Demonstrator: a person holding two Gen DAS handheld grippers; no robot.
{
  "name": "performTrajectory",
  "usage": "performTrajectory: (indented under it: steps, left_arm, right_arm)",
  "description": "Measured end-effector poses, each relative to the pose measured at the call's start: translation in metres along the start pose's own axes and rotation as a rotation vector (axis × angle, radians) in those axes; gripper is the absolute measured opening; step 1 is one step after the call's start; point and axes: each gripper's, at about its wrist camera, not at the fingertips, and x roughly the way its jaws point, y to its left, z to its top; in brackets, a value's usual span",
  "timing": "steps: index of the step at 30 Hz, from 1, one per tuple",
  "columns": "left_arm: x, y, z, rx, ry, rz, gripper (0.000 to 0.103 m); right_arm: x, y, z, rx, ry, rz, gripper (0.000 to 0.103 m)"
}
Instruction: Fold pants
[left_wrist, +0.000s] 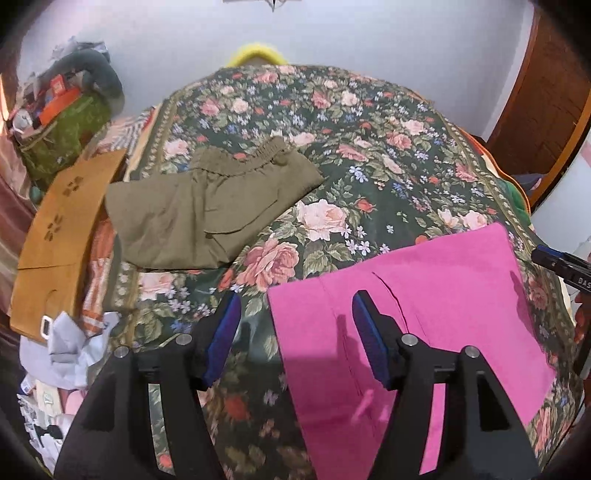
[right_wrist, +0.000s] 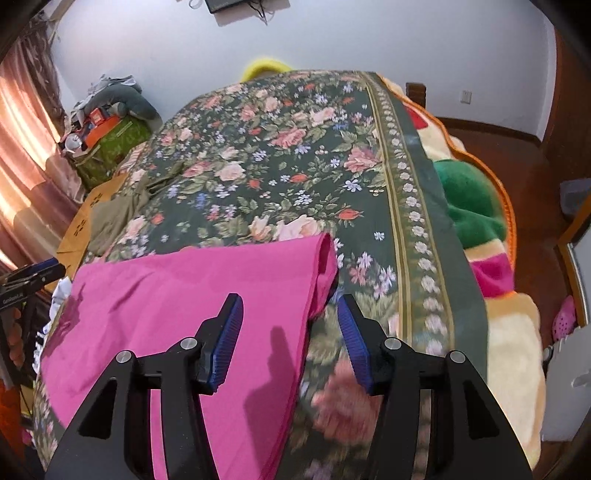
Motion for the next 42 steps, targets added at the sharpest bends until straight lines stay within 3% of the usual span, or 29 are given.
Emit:
performTrajectory:
  steps: [8,13,17,18,20,27,37,40,42]
  left_arm:
    - [0.041,0.005,0.010,-0.042,0.084,-0.058,0.063]
    - [0.057,0.003,0.002,-0.049,0.115,-0.062,0.063]
    - [0.060,0.000,-0.003,-0.025,0.102,-0.047,0.058]
    - [0.059,-0.001,-0.003,-0.017,0.089,-0.026,0.051]
    - [0.059,-0.003,-0.004,-0.002,0.081,0.003,0.049]
    - [0.060,-0.008,-0.008,0.026,0.056,0.083,0.048]
    - [0.059,0.000,-0.008,-0.005,0.069,0.053,0.050]
    - [0.051,0.000,-0.008,-0.004,0.071,0.066,0.051]
    - [0.044,0.000,-0.006,0.001,0.065,0.081,0.051]
  right_arm:
    - [0.043,-0.008,0.024,-0.021,0.050,0.006,0.049]
    - [0.064,-0.007,0.027,-0.039,0.076,0.032,0.031]
    - [0.070,-0.005,0.024,-0.064,0.074,0.017,0.008]
    - [0.071,-0.003,0.023,-0.083,0.077,0.010,0.007]
    - [0.072,0.001,0.022,-0.133,0.074,-0.017,0.005]
    - [0.074,0.007,0.023,-0.187,0.045,-0.105,0.003]
    - [0.071,0.009,0.026,-0.192,0.028,-0.184,0.003]
    - [0.060,0.011,0.029,-0.209,0.013,-0.227,0.006]
    - [0.048,0.010,0.033,-0.195,-0.006,-0.209,0.006]
